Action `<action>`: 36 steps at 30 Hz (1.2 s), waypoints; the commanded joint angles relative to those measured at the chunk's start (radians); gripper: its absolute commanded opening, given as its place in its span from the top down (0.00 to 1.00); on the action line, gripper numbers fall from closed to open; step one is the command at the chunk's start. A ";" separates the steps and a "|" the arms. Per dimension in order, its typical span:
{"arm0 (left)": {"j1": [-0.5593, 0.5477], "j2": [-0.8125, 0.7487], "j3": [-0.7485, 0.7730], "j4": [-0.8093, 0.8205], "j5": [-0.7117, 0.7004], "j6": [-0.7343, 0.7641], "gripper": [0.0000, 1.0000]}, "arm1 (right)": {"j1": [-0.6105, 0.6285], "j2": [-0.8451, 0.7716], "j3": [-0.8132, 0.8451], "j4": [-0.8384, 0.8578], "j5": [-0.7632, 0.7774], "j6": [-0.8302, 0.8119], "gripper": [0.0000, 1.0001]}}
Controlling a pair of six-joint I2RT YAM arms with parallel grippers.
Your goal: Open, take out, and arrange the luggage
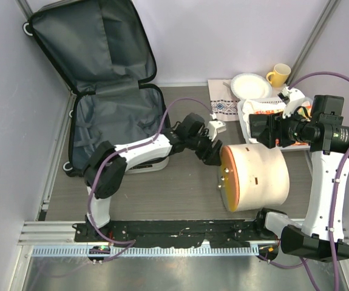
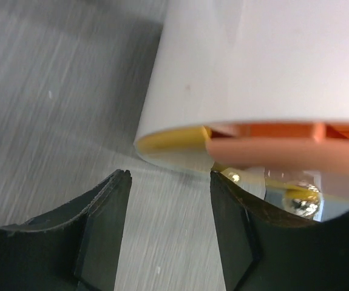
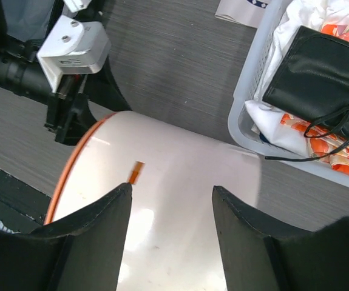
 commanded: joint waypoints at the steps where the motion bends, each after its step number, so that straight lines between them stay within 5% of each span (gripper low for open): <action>1: -0.047 0.071 0.102 0.307 -0.049 -0.197 0.40 | 0.005 -0.015 0.032 0.016 0.013 0.020 0.38; 8: -0.091 0.190 0.203 0.378 -0.057 -0.288 0.40 | 0.005 -0.029 0.012 0.003 0.010 0.014 0.38; 14: -0.088 0.122 0.107 0.424 -0.011 -0.308 0.41 | 0.007 -0.015 0.029 -0.032 0.007 -0.007 0.38; 18: -0.048 -0.026 -0.105 0.424 0.043 -0.192 0.41 | 0.007 -0.022 0.018 -0.040 -0.001 -0.013 0.38; 24: -0.086 -0.105 -0.225 0.401 0.071 0.006 0.44 | 0.010 -0.025 -0.006 -0.029 -0.007 0.007 0.38; 32: -0.232 -0.024 -0.252 0.732 -0.023 -0.088 0.44 | 0.013 -0.031 0.012 0.038 0.045 0.109 0.38; 36: -0.280 0.092 -0.150 0.818 -0.087 -0.199 0.45 | 0.018 -0.034 0.027 0.065 0.059 0.184 0.39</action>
